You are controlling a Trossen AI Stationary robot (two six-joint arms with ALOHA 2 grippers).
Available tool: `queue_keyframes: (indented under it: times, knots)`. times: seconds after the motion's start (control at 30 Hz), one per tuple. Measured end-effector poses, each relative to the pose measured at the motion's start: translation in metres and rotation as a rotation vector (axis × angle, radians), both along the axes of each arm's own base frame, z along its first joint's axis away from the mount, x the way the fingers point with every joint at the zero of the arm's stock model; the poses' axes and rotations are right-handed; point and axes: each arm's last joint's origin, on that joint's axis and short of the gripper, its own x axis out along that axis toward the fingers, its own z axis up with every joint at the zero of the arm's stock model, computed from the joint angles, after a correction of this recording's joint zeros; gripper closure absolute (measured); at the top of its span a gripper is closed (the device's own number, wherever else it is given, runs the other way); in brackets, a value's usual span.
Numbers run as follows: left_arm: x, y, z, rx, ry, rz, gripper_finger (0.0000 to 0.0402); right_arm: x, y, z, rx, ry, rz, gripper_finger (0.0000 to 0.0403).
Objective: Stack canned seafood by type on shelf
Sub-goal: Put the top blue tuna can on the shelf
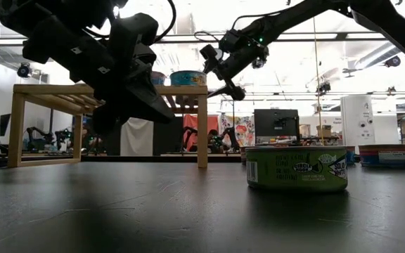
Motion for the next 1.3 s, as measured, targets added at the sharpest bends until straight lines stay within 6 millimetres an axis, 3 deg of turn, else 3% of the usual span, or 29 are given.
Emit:
queue_keyframes:
  times: [0.13,0.3,0.47,0.53,0.7,1.03,1.3]
  knots:
    - [0.000,0.000,0.000,0.000,0.000,-0.001,0.0401,-0.009,0.004,0.020,-0.158,0.036,-0.031,0.0182]
    - [0.000,0.000,0.000,-0.004,0.002,-0.006,0.0401,-0.015,0.017,0.044,-0.379,0.005,0.103,0.0227]
    - [0.000,0.000,0.000,0.002,0.005,-0.007,0.0401,-0.008,0.047,0.047,-0.698,0.026,0.487,0.0339]
    - [0.000,0.000,0.000,0.004,0.005,-0.004,0.0401,-0.003,0.054,0.043,-0.781,0.051,0.567,0.0379]
    - [0.000,0.000,-0.001,0.007,0.009,-0.002,0.0401,0.010,0.053,0.031,-0.855,0.065,0.589,0.0393]
    - [-0.001,0.000,-0.001,0.008,0.012,-0.001,0.0401,0.023,0.043,0.012,-0.830,0.068,0.554,0.0394]
    - [-0.001,0.001,-0.001,0.014,0.012,0.007,0.0401,0.026,0.040,0.010,-0.852,0.077,0.510,0.0394]
